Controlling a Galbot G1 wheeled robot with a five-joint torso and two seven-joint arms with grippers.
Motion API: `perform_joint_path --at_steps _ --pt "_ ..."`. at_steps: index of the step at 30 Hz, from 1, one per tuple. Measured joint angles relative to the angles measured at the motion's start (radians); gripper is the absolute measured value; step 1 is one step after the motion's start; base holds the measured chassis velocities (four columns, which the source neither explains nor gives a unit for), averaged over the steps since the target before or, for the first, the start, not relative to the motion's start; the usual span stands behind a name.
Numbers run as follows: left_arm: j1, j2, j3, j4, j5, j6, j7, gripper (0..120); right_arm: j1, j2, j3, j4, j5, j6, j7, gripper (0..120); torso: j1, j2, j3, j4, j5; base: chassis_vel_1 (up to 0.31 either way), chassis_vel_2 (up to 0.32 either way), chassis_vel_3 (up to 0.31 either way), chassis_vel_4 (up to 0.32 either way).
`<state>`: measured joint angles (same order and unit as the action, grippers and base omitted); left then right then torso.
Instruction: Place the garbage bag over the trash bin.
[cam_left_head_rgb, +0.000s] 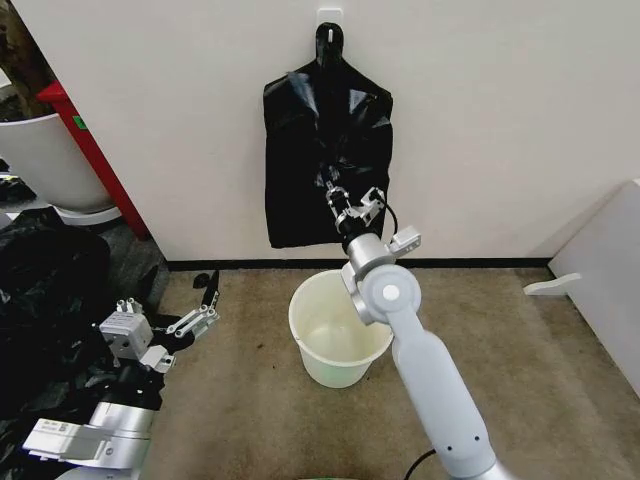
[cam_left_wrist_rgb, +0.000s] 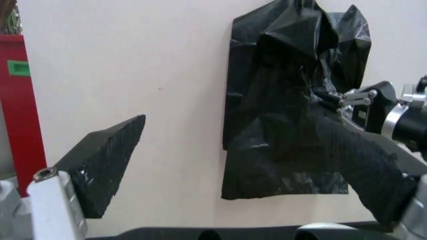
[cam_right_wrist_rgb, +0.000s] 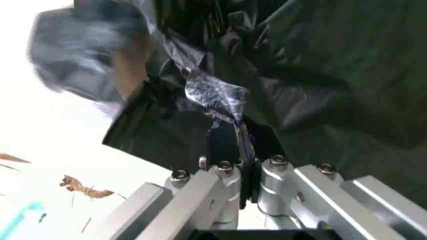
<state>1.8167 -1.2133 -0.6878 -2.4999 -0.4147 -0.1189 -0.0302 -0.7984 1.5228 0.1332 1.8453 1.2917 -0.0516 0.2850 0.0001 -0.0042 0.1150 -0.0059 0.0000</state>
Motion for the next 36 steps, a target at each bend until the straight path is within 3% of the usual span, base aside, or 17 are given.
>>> perform_joint_path --at_steps 36 --pt "0.009 -0.021 0.002 0.000 0.028 -0.022 0.014 100 -0.276 -0.006 0.002 0.107 -0.142 0.028 -0.067 0 0.000 0.000 0.000 0.0000 0.0000 0.000 0.000 0.000 0.000"
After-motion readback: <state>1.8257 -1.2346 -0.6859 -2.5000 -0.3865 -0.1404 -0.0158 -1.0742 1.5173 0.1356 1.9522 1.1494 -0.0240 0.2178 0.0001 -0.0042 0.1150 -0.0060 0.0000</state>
